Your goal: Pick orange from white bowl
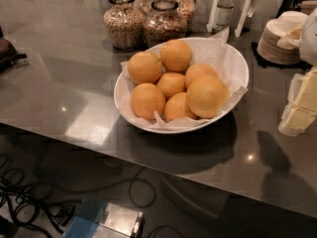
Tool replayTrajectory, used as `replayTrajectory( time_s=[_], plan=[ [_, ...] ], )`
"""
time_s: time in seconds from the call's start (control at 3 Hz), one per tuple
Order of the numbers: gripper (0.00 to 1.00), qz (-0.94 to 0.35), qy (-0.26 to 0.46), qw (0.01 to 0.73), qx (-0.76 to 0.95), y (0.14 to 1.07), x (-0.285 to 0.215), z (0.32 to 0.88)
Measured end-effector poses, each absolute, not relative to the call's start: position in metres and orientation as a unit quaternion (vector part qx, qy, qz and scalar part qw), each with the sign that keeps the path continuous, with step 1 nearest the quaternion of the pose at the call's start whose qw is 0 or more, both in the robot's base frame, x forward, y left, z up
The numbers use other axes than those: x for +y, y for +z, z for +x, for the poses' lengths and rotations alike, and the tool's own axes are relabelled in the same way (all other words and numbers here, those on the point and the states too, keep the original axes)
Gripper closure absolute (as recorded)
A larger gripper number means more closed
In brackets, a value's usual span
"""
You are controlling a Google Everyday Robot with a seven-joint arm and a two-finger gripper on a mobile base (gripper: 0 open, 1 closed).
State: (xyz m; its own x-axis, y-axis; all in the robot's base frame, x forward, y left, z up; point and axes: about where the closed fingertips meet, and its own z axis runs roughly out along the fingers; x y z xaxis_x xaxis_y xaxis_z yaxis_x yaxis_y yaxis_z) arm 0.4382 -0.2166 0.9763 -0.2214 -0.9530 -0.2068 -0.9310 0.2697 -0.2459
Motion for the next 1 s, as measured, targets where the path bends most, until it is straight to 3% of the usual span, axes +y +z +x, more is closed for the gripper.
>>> replayTrajectory(
  time_s=[0.33, 1.0],
  plan=[
    [0.00, -0.603, -0.035, 0.159, 0.781, 0.976, -0.217, 0.438],
    [0.00, -0.665, 0.011, 0.205, 0.718, 0.995, -0.144, 0.438]
  ],
)
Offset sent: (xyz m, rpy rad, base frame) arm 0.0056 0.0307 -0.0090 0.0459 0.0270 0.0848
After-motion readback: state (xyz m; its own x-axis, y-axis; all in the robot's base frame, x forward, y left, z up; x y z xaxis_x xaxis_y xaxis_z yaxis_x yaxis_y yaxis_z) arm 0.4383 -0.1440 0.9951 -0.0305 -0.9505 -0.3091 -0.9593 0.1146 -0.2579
